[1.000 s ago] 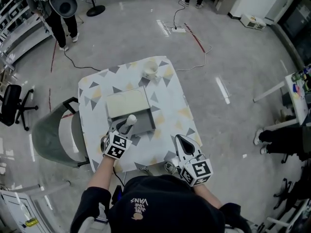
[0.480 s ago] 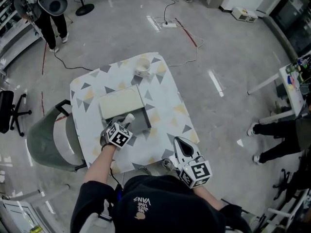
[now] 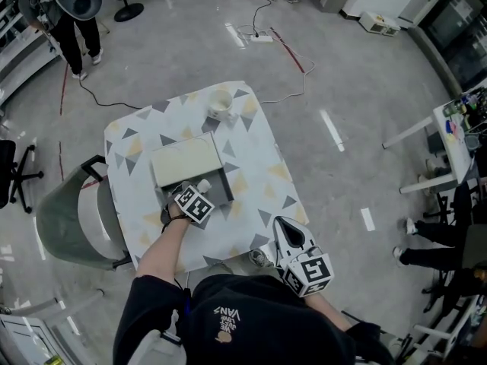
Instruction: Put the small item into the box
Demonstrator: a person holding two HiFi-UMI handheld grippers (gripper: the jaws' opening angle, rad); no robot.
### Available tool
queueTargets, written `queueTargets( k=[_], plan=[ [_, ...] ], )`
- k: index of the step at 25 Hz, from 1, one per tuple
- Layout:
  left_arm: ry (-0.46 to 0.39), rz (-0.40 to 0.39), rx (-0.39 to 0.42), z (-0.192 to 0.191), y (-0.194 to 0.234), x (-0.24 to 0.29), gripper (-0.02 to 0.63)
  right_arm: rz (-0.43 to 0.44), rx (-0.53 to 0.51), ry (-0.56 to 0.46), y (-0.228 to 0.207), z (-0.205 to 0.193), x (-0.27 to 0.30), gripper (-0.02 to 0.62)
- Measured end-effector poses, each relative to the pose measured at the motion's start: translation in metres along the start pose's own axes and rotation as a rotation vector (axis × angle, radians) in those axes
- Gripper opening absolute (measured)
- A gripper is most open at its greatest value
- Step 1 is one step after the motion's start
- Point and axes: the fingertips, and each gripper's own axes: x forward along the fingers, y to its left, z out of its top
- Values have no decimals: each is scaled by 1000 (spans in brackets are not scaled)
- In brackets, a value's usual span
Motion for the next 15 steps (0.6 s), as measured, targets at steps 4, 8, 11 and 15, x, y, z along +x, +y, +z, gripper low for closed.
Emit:
queueTargets(
  k=[4, 8, 11, 15],
  plan=[
    [50, -2, 20, -2, 0, 10, 132, -17, -2, 5, -4, 1, -3, -1],
    [92, -12, 40, -3, -3, 20, 132, -34, -3, 5, -9, 2, -7, -2],
    [113, -15, 51, -2, -4, 25, 132, -48, -2, 6, -12, 3, -10, -2],
    [134, -22, 58, -1, -5, 30, 132, -55, 2, 5, -16, 2, -11, -1]
  ],
)
